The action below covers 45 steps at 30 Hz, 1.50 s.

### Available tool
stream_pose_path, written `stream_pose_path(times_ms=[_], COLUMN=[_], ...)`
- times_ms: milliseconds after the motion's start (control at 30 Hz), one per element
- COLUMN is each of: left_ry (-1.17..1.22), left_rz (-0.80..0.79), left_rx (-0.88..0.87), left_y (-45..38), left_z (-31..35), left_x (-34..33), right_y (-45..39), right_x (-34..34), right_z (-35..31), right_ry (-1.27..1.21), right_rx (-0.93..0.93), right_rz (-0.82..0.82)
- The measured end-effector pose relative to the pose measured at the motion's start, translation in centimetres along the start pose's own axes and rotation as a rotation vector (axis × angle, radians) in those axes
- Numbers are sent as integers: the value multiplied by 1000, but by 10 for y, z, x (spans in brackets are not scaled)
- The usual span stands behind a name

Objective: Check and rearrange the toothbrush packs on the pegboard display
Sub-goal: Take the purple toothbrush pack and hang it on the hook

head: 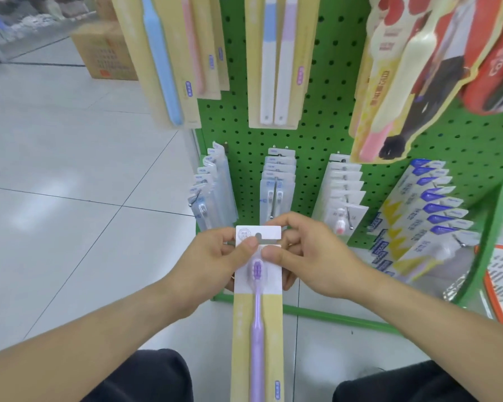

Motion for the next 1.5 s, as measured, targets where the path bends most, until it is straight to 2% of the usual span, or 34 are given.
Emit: stream_pose_path(times_ms=[133, 300, 367, 500, 567, 667, 933, 1067, 1300, 1433, 1500], left_ry=[24, 48, 53, 47, 62, 81, 167, 179, 235, 238, 263], left_rz=[-177, -227, -175, -34, -3, 19, -29, -29, 147, 170, 198], left_rx=[53, 21, -1, 25, 24, 21, 61, 25, -15, -55, -83], left_y=[-3, -9, -11, -13, -13, -12, -4, -1, 0, 1, 1], left_z=[1, 6, 9, 9, 10, 11, 13, 16, 21, 26, 28], left_x=[-16, -15, -14, -9, -7, -6, -9, -8, 12, 14, 16], right_y=[3, 4, 4, 8, 10, 10, 3, 3, 3, 7, 7], right_x=[11, 20, 24, 29, 19, -1, -7, -8, -10, -6, 0], right_z=[-2, -4, -3, -16, -22, -19, -18, -23, -25, -25, -22], right_ry=[94, 6, 8, 401, 445, 446, 651, 616, 579, 477, 384], right_rx=[13, 10, 4, 186, 260, 233, 254, 341, 385, 371, 294], right_rz=[33, 97, 137, 225, 134, -31, 134, 166, 105, 223, 285])
Point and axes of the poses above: each hand's wrist, its own y-axis away from the middle knuckle, its own x-axis out of the back of the hand, z = x × y, the point moved 6 cm from there along -y, towards the middle knuckle, and after that the axes turned 8 degrees about -y, right-handed, at the moved point
